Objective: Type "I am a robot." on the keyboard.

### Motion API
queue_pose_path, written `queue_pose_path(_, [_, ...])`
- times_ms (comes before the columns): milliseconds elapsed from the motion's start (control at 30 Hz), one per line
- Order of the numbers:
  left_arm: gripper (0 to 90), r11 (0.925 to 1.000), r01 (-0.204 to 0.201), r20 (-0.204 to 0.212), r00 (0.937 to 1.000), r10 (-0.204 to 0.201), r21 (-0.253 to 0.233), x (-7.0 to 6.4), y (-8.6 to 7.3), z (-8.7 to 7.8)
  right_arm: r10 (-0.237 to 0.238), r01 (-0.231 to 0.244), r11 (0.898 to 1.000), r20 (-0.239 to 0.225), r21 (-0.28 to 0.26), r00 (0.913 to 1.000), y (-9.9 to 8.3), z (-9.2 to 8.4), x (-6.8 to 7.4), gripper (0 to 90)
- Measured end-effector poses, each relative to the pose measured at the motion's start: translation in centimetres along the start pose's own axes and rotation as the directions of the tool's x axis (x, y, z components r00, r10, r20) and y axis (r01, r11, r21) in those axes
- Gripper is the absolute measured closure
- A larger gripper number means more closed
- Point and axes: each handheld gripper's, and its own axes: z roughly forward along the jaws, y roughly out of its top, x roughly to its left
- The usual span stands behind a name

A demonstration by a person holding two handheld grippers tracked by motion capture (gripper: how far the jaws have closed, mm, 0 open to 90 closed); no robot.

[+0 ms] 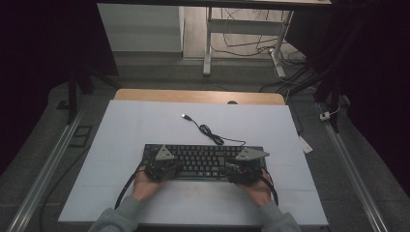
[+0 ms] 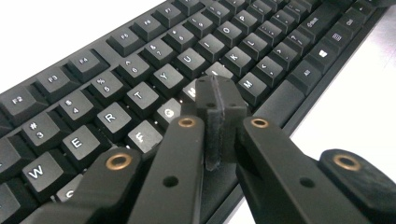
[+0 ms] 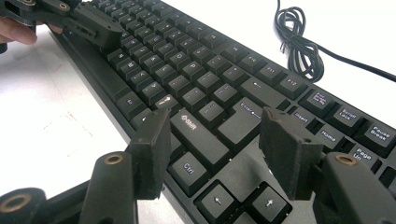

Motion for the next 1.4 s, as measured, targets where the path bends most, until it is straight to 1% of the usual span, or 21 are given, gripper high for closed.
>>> queue_pose_path(200, [88.9, 1.0, 0.003, 0.002, 1.0, -0.003, 0.0, 0.0, 0.0, 0.0, 0.0, 0.0, 1.0, 0.001, 0.001, 1.0, 0.0, 0.0, 0.0, 43.7])
queue_pose_path(267, [88.9, 0.9999, 0.002, 0.0, 1.0, -0.002, 0.016, -0.1, -0.1, 0.2, 0.0, 0.0, 1.0, 0.001, 0.001, 1.0, 0.0, 0.0, 0.0, 43.6])
queue_pose_path(367, [89.0, 0.9999, 0.003, -0.001, 1.0, -0.002, 0.01, -0.1, -0.1, 0.2, -0.002, 0.001, 1.0, 0.002, 0.003, 1.0, 0.0, 0.1, 0.0, 43.6])
queue_pose_path(433, [89.0, 1.0, -0.003, -0.009, 1.0, 0.003, 0.006, -0.2, -0.1, 0.1, 0.0, 0.0, 1.0, -0.001, 0.0, 1.0, 0.0, 0.1, 0.0, 43.6])
queue_pose_path(500, [88.9, 0.9999, -0.008, -0.007, 0.9999, 0.008, -0.014, -0.2, -0.1, -0.1, -0.003, 0.003, 1.0, 0.001, 0.0, 1.0, 0.0, 0.1, 0.0, 43.5])
queue_pose_path(633, [88.9, 0.9984, 0.002, 0.001, 1.0, -0.002, -0.056, -0.1, 0.1, -0.9, -0.002, 0.002, 1.0, 0.003, -0.001, 1.0, 0.0, 0.0, 0.0, 43.4])
queue_pose_path(867, [88.2, 0.9947, 0.045, 0.015, 0.9989, -0.044, -0.093, 0.7, -0.1, -2.9, -0.002, 0.002, 1.0, 0.006, 0.002, 1.0, 0.0, 0.0, 0.0, 43.2])
queue_pose_path(967, [83.1, 0.9937, 0.056, 0.029, 0.9982, -0.053, -0.098, 1.0, -0.3, -3.7, 0.0, 0.0, 1.0, 0.005, 0.0, 1.0, 0.0, 0.0, 0.0, 43.1])
queue_pose_path(1033, [77.2, 0.9929, 0.06, 0.035, 0.9978, -0.057, -0.102, 1.1, -0.4, -4.2, -0.001, 0.001, 1.0, 0.006, 0.003, 1.0, 0.0, 0.0, 0.0, 43.0])
queue_pose_path(1067, [72.9, 0.9928, 0.059, 0.035, 0.9978, -0.056, -0.104, 1.2, -0.4, -4.3, 0.0, 0.0, 1.0, 0.004, 0.001, 1.0, 0.0, 0.0, 0.0, 43.0])
queue_pose_path(1167, [59.0, 0.992, 0.067, 0.013, 0.9977, -0.066, -0.107, 1.3, -0.5, -4.6, -0.001, 0.0, 1.0, 0.006, 0.003, 1.0, 0.0, 0.0, 0.0, 42.9])
queue_pose_path(1233, [52.2, 0.9925, 0.071, 0.007, 0.9975, -0.071, -0.1, 1.4, -0.6, -4.7, -0.001, 0.001, 1.0, 0.006, 0.004, 1.0, 0.0, 0.0, 0.0, 42.8])
queue_pose_path(1333, [46.2, 0.9934, 0.071, -0.005, 0.9974, -0.072, -0.09, 1.4, -0.7, -4.8, 0.0, 0.0, 1.0, 0.005, 0.003, 1.0, 0.0, 0.1, 0.0, 42.6])
queue_pose_path(1400, [44.1, 0.9935, 0.071, -0.005, 0.9974, -0.072, -0.088, 1.5, -0.8, -5.0, -0.002, 0.002, 1.0, 0.006, 0.005, 1.0, 0.0, 0.0, 0.0, 42.7])
